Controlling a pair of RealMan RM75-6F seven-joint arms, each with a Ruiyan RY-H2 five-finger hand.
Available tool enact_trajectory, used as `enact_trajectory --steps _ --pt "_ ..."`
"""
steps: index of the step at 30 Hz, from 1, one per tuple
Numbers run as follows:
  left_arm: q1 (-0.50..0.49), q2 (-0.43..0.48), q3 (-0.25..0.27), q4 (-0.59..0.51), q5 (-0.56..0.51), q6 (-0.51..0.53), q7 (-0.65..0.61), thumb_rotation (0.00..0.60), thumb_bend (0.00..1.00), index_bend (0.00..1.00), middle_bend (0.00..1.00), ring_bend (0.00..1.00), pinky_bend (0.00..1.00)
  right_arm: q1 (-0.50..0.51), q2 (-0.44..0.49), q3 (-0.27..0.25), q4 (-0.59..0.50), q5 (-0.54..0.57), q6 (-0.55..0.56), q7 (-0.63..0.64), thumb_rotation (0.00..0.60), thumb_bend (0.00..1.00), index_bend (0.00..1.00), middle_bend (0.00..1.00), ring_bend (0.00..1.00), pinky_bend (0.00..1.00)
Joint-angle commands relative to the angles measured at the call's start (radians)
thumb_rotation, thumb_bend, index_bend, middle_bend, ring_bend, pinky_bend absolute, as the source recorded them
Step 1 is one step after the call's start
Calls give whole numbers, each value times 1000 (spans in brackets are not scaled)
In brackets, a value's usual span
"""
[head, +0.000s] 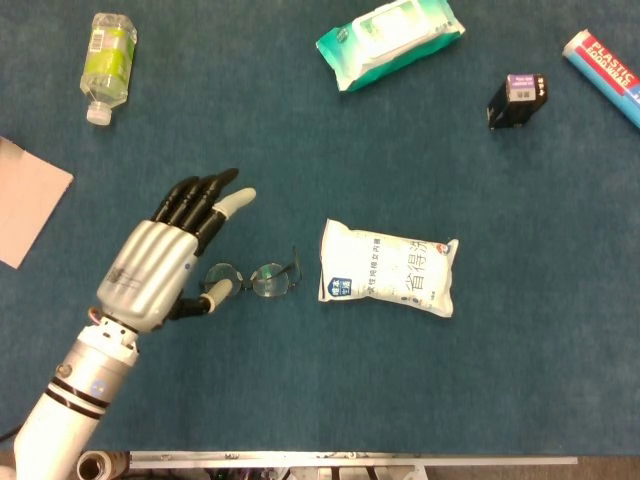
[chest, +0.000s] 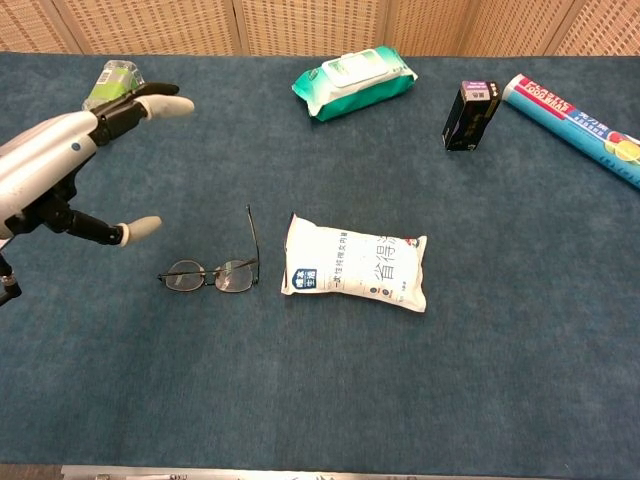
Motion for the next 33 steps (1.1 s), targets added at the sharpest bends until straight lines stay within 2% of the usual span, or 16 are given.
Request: enact_trajectory --steps 1,6,10,20,33 --pt "-16 -12 -18 -26 -24 -18 46 600 261 43 0 0 1 -3 2 2 0 2 5 5 600 288 603 389 257 288" --pt "-40 -52 -46 -41 -48 -34 98 600 249 0 0 0 1 -11 9 8 0 6 22 19 600 288 603 389 257 288" --pt "-49 -106 -64 -8 -15 -13 134 600 209 0 0 0 1 -16 13 13 1 11 29 30 600 287 603 389 257 288" --pt "-59 -209 -68 78 49 8 147 600 170 0 0 0 1 -25 20 21 2 18 43 45 600 288 603 389 257 288" --pt "-98 -297 -110 131 -19 -29 200 600 168 0 0 0 2 -29 25 29 1 38 39 49 600 288 603 389 257 288"
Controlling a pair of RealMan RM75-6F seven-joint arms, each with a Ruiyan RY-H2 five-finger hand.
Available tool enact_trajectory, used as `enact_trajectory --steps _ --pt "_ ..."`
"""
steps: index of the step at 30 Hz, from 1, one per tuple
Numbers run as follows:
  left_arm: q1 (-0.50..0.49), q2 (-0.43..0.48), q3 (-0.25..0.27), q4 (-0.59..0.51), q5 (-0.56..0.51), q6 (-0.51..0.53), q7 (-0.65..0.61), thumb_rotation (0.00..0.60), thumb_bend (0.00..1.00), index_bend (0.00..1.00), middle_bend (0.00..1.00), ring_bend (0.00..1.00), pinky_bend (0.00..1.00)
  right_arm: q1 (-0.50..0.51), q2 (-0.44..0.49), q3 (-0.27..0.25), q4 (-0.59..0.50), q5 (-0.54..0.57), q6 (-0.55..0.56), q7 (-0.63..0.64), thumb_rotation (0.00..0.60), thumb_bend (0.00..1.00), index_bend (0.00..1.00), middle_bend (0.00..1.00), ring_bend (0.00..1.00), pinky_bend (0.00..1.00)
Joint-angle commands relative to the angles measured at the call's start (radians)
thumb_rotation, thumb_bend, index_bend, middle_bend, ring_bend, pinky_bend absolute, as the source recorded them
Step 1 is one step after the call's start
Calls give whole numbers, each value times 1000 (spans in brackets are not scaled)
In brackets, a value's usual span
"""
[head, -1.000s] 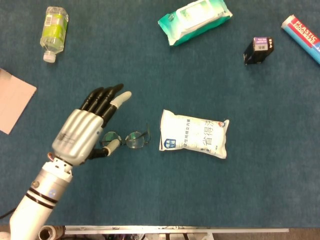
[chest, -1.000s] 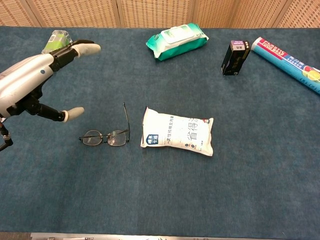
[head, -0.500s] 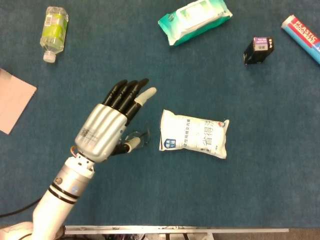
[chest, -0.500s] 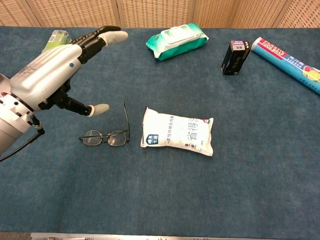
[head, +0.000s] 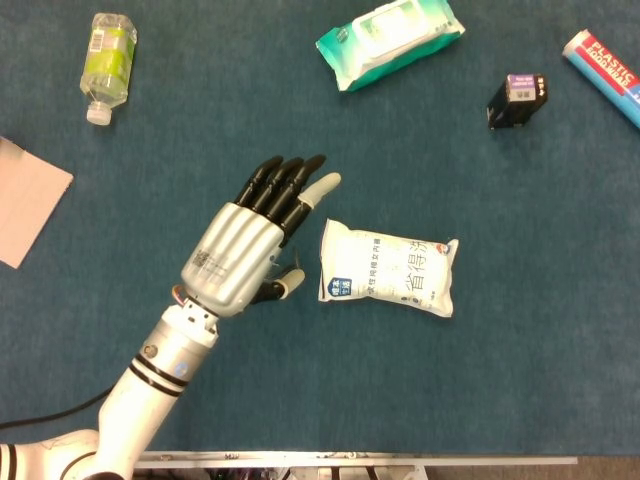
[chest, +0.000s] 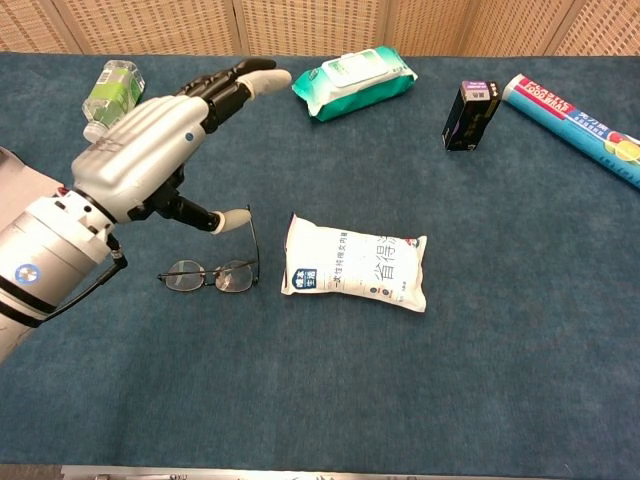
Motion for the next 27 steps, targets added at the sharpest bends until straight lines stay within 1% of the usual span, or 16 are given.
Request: enact_trajectory --steps 1,19,27 --pt "-10 -13 -9 7 -17 -9 11 600 168 0 0 0 1 0 1 2 0 4 -2 0 600 288 603 389 257 288" --pt "-52 -73 -31 40 -70 -31 40 600 168 0 0 0 1 -5 3 10 6 23 -8 15 600 288 603 389 257 288" --pt "-67 -82 -39 51 -87 -38 38 600 169 0 0 0 2 -6 4 15 11 34 -12 24 600 288 603 389 257 288"
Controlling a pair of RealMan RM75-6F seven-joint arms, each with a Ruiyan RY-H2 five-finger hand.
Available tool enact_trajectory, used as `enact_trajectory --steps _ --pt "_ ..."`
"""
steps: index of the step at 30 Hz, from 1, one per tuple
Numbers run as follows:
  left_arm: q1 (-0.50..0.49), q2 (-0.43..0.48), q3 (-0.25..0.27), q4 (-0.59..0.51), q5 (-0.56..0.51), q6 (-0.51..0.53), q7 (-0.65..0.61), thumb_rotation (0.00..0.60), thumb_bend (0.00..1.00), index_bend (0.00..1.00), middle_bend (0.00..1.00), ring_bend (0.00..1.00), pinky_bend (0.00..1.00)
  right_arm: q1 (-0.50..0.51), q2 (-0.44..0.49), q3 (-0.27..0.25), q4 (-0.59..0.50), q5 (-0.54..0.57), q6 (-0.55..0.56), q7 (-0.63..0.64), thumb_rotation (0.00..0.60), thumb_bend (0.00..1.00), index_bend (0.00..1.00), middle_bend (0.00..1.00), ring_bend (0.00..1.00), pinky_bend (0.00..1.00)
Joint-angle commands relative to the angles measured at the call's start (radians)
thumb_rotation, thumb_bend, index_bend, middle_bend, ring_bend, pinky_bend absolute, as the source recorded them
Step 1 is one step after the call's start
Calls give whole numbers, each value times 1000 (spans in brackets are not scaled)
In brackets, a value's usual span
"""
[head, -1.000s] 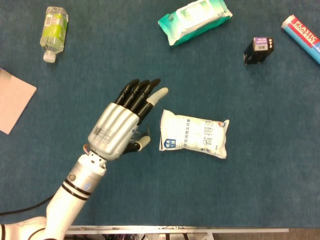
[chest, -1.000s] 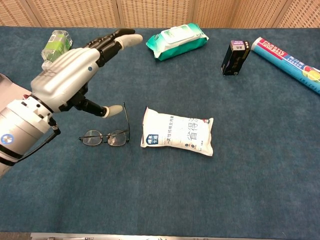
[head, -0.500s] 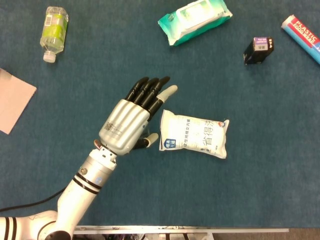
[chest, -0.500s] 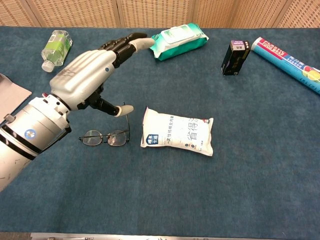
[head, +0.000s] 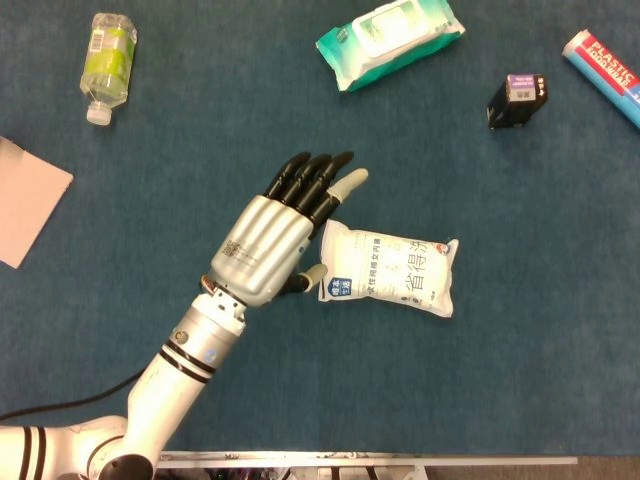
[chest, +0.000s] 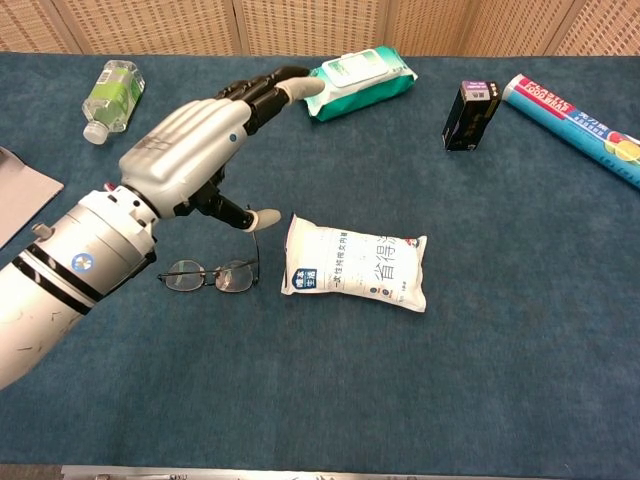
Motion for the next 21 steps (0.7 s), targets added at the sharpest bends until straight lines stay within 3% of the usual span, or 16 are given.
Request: enact_trajectory --steps 1,21 --pt "-4 -3 0 7 -4 -3 -6 600 168 0 0 0 1 0 0 1 1 3 -2 0 600 288 603 389 257 288" --pt "-29 -42 -13 86 -64 -13 -29 600 168 0 0 0 1 -18 8 13 2 14 22 21 600 288 603 389 257 288"
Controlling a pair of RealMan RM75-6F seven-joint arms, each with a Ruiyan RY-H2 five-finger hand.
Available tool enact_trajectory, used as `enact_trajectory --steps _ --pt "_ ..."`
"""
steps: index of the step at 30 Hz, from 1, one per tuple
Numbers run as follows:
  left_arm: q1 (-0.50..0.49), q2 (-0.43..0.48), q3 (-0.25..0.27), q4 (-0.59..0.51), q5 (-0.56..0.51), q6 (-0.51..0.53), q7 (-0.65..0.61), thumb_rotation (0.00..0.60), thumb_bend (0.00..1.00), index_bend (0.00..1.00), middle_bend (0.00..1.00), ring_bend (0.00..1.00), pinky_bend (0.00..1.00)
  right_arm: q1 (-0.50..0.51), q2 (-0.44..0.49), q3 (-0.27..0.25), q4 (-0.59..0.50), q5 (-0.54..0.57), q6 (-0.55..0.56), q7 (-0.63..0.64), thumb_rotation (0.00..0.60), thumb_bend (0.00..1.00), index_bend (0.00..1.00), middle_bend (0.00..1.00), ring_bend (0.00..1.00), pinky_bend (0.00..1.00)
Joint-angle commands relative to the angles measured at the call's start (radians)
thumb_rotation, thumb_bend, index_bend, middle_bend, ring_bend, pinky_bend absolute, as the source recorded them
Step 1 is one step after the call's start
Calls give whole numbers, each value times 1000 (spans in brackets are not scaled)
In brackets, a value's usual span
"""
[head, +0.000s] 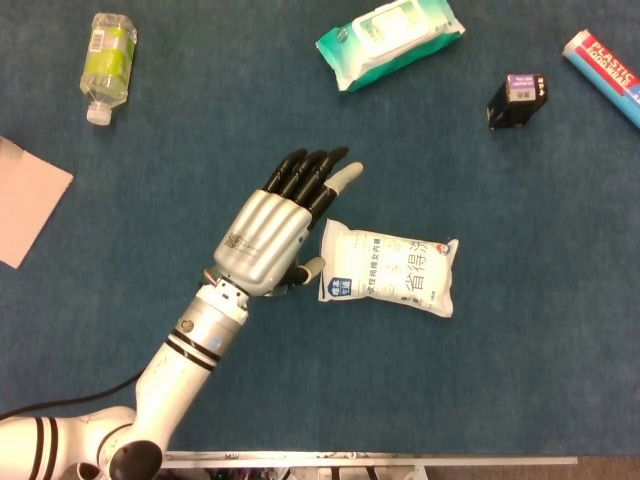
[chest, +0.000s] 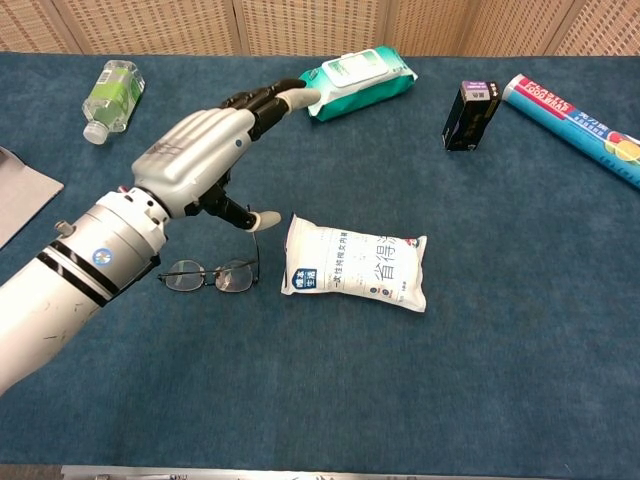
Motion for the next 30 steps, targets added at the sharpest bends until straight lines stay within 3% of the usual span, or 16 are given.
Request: enact_trajectory --steps 1,30 --pt "-5 -8 -5 11 -12 -3 -1 600 169 0 0 0 1 0 0 1 1 1 0 1 600 288 603 389 257 288" --pt "17 -19 25 161 -82 4 -53 600 168 0 0 0 2 -1 -5 0 1 -8 -4 -9 600 288 603 389 257 288"
